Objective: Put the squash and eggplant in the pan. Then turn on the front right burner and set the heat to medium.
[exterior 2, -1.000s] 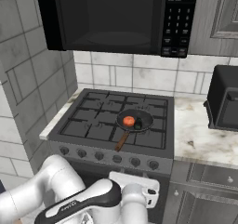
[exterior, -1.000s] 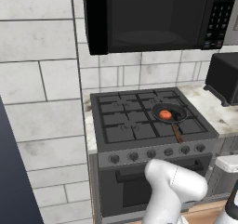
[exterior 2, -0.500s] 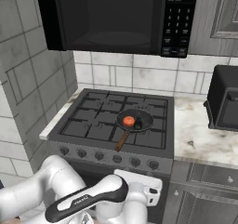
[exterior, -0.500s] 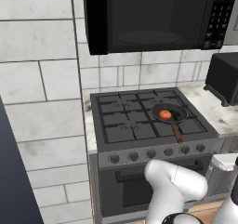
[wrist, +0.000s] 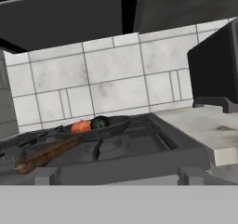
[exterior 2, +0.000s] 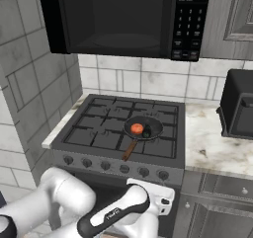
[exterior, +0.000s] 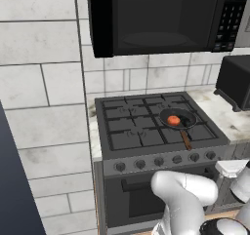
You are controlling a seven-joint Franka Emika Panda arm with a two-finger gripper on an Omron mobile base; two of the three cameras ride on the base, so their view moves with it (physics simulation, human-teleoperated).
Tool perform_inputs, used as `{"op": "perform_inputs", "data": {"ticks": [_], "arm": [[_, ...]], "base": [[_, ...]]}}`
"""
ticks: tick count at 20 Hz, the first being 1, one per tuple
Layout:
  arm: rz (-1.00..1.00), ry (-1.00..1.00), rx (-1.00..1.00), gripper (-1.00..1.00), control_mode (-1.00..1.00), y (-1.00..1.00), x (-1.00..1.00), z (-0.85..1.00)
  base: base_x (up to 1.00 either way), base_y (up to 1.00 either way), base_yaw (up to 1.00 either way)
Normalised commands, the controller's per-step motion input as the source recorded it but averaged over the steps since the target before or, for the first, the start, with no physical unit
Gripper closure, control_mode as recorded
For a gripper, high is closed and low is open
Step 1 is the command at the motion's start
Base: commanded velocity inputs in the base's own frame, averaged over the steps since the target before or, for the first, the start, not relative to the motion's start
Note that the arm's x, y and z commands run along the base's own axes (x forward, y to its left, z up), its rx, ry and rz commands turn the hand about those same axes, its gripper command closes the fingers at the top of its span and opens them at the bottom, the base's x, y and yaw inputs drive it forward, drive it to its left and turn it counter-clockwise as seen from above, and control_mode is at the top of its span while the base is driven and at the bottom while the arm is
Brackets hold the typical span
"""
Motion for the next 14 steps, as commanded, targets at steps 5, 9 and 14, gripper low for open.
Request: {"op": "perform_inputs", "data": {"ticks": [5,9,14], "arm": [[0.0,0.0,0.0,-1.0,-1.0,-0.25,0.05,-0.44],[0.03,0.01,0.0,-1.0,-1.0,-0.32,0.11,-0.28],[0.06,0.0,0.0,-1.0,-1.0,-0.16,0.12,-0.24]], "base": [[0.0,0.0,0.0],[0.0,0.0,0.0],[0.0,0.0,0.0]]}}
